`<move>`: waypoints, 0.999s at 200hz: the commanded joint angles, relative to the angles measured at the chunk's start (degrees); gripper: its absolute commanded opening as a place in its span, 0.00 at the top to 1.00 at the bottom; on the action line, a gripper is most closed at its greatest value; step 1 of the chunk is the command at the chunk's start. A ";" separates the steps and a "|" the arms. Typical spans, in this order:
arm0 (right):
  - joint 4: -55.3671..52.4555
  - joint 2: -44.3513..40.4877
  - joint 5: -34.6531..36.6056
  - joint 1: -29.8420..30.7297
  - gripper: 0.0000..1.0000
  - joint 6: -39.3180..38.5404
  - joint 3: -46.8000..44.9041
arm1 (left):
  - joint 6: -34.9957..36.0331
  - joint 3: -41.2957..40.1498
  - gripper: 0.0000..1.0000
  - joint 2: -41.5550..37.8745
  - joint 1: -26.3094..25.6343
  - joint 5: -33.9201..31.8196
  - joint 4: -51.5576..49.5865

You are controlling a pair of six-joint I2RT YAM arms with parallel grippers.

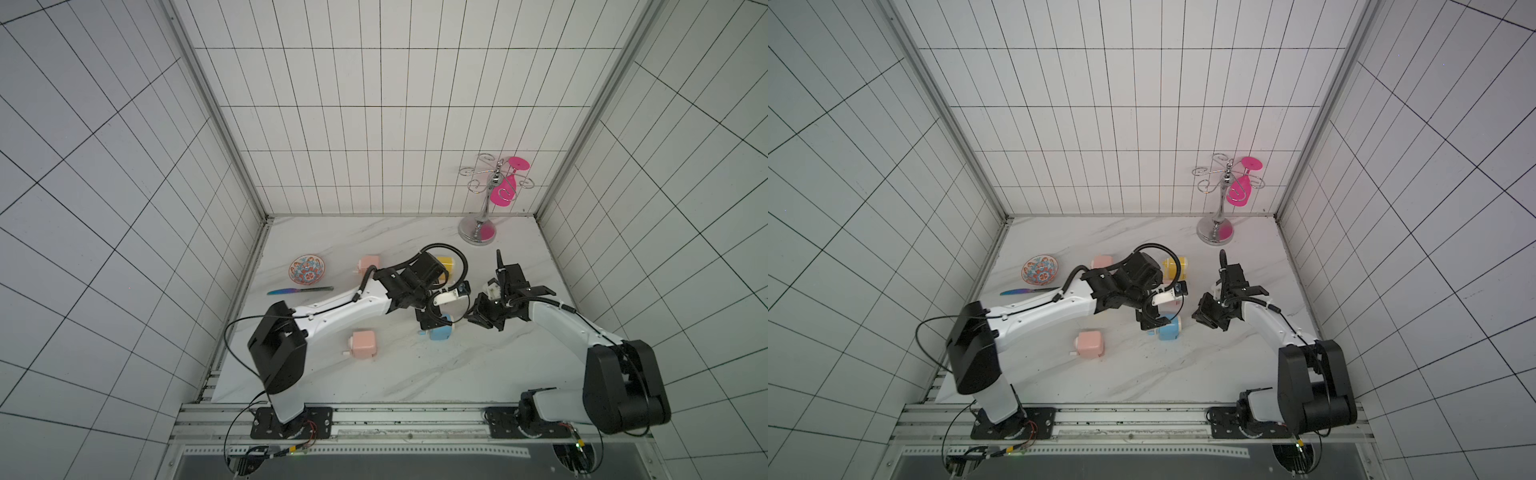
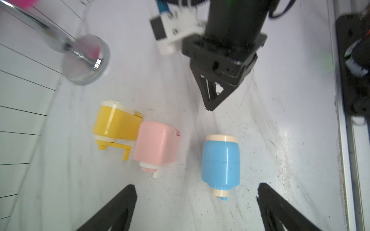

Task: Put the tray back into the pencil sharpener
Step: Close the container of the pencil sharpener, then reset both arms

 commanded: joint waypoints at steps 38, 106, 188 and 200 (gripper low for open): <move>-1.71 -4.66 12.15 1.51 0.69 -2.00 7.32 | -14.62 -23.07 0.02 -29.66 14.21 -1.77 26.51; 31.13 -20.17 37.28 5.09 0.42 -17.55 -10.67 | -29.31 -37.45 0.03 -33.99 32.34 -28.11 32.66; 54.53 -18.65 56.34 4.13 0.43 -26.10 -23.67 | -40.73 -60.84 0.03 -37.13 38.69 -40.10 59.27; 54.72 -19.27 56.67 4.13 0.44 -28.91 -24.15 | -41.87 -64.35 0.03 -38.40 38.64 -42.29 63.30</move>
